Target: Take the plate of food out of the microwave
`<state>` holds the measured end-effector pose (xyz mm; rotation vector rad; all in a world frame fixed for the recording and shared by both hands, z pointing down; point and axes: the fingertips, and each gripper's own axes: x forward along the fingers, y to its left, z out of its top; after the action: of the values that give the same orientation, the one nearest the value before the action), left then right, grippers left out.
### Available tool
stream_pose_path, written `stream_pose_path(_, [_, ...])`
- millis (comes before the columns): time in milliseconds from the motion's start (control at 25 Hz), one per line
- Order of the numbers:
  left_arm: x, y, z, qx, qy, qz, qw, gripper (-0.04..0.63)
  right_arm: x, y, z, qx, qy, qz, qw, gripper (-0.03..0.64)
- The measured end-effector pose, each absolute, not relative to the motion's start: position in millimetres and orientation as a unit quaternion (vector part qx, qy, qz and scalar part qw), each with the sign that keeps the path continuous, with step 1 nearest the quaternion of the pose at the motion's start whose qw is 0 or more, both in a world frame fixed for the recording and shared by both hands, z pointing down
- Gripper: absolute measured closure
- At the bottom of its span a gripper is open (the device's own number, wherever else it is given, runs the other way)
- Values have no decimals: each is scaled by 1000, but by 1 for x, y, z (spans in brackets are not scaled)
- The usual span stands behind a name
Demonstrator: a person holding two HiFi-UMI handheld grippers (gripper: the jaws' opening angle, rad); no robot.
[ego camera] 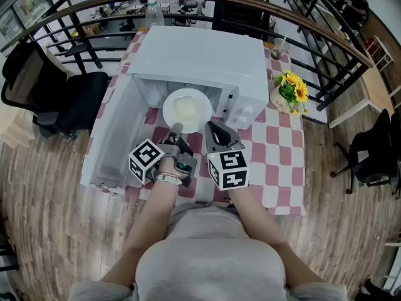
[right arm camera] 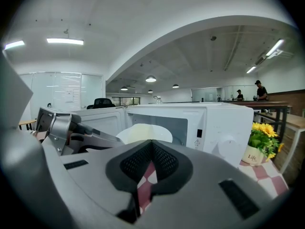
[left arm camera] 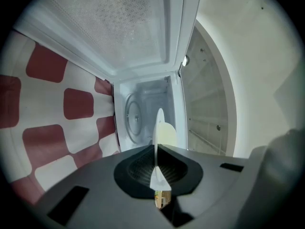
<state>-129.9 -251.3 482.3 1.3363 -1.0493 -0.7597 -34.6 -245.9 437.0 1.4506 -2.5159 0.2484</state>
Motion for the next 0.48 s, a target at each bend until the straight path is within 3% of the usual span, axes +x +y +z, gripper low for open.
stream_pose_path(480, [-127,-229,466,587,-445,-330,590,583,-30,-218,429,502,-856,81,99,595])
